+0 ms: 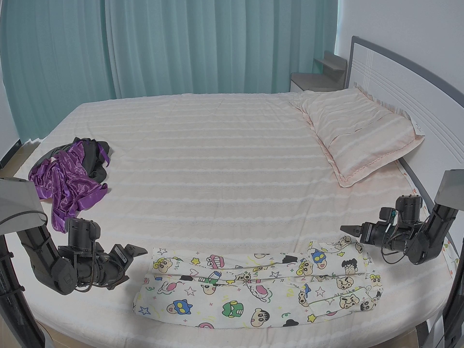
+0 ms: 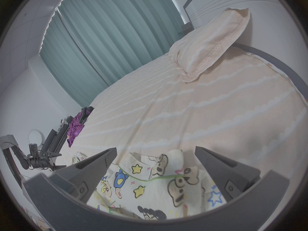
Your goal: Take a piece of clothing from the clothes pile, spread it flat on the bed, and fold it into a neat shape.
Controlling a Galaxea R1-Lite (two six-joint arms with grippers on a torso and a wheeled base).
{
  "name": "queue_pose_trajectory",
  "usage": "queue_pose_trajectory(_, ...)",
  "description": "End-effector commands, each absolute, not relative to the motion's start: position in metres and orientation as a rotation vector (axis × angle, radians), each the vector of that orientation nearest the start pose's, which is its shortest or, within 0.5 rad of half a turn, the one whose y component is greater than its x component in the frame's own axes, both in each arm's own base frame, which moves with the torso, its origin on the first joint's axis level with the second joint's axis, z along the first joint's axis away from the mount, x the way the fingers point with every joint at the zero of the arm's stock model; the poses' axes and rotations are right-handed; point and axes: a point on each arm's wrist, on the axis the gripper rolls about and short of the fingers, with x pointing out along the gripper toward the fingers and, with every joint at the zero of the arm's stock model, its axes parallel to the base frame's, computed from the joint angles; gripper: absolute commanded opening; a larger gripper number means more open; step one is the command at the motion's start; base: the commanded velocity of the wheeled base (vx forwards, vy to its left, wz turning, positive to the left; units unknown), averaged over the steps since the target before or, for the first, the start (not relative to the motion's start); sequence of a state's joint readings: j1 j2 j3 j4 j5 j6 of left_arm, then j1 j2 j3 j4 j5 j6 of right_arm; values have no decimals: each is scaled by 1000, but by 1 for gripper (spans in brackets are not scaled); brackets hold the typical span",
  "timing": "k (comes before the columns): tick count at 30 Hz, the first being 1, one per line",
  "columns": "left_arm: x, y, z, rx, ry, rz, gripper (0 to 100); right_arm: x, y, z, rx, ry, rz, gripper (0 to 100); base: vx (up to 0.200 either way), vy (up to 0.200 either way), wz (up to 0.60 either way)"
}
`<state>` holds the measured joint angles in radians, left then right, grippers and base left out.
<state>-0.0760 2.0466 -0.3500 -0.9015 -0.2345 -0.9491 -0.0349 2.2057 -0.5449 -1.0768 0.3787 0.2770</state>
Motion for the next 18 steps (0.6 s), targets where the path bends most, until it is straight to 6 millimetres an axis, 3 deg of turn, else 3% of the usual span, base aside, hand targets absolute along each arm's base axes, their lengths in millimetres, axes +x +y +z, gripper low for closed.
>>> queue_pose_trajectory(1, 260, -25, 10, -952, 883, 109, 100, 327, 8, -11, 371, 661, 269, 100, 0, 0, 0)
queue_pose_trajectory(12, 259, -25, 10, -953, 884, 107, 100, 326, 11, -18, 340, 696, 258, 100, 0, 0, 0)
queue_pose_trajectory(13, 259, -25, 10, -953, 884, 107, 100, 326, 11, -18, 338, 696, 253, 0, 0, 0, 0)
queue_pose_trajectory(18, 260, -25, 10, -953, 882, 107, 100, 321, 10, -17, 340, 705, 243, 0, 0, 0, 0)
